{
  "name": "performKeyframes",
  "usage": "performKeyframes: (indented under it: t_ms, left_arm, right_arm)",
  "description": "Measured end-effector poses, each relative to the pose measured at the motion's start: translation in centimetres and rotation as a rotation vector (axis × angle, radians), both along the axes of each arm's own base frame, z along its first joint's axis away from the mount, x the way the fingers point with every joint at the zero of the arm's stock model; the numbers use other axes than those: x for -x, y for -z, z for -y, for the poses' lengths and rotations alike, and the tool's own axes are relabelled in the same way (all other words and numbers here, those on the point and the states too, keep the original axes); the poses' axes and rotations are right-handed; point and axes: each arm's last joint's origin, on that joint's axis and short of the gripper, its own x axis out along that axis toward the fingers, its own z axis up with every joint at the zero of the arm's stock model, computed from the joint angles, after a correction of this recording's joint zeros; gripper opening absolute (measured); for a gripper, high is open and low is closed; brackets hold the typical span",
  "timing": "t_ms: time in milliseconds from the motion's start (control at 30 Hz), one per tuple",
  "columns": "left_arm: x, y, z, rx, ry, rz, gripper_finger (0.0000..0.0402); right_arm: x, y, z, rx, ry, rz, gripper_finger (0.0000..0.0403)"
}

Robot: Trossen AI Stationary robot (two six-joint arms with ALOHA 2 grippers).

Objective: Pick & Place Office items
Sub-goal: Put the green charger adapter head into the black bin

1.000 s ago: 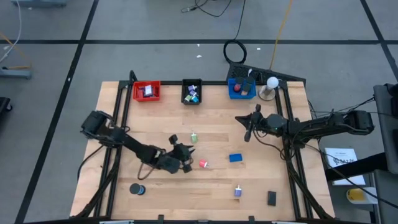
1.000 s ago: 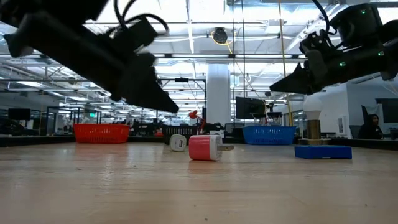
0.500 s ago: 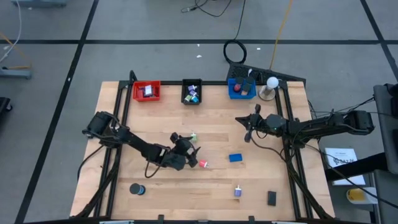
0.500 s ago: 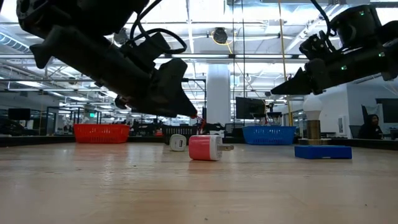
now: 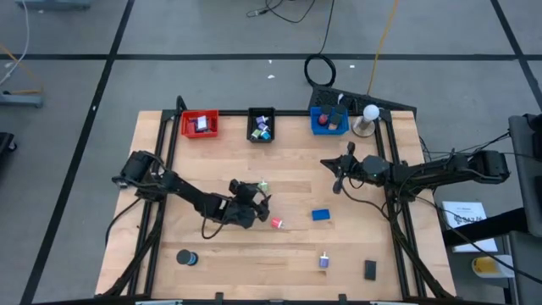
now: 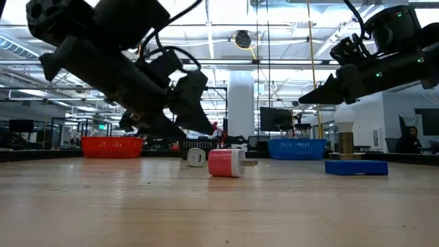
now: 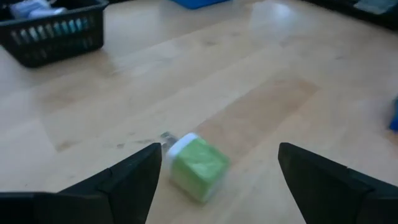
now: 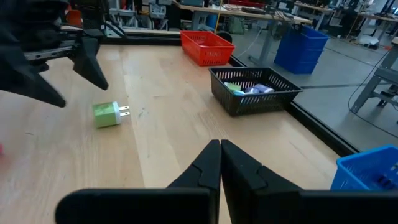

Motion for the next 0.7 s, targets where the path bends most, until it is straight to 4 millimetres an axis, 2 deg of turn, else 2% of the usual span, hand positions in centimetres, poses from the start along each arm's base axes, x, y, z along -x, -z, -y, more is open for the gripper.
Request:
performKeyframes:
  t_ms: [167,267,467,567,700]
  left_arm:
    - [-0.6,1.3,-1.1,-0.009,-0.06,-0.025,0.0331]
    - [-1.6,1.9,-1.6,-0.031,-0.082,-0.044,0.0331]
    - [-2.6,2.5,-1.6,-0.077,-0.085,-0.187,0.0324]
    - [-2.5,2.2,-1.4,-0.072,-0.116,-0.248,0.0296]
    - [-2.0,2.2,-1.4,-0.056,-0.147,-0.317,0.0237]
  right_arm:
    - [0.0,0.0,0.0,0.001,-0.001,0.004,0.0008]
    - [0.0,0.0,0.0,0.0,0.0,0.004,0.0008]
    - [0.0,-0.1,0.0,0.001,0.0,0.005,0.0008]
    - [0.0,-0.1,0.0,0.0,0.0,0.004,0.0008]
    - [0.0,-0.1,0.0,0.0,0.0,0.005,0.0005]
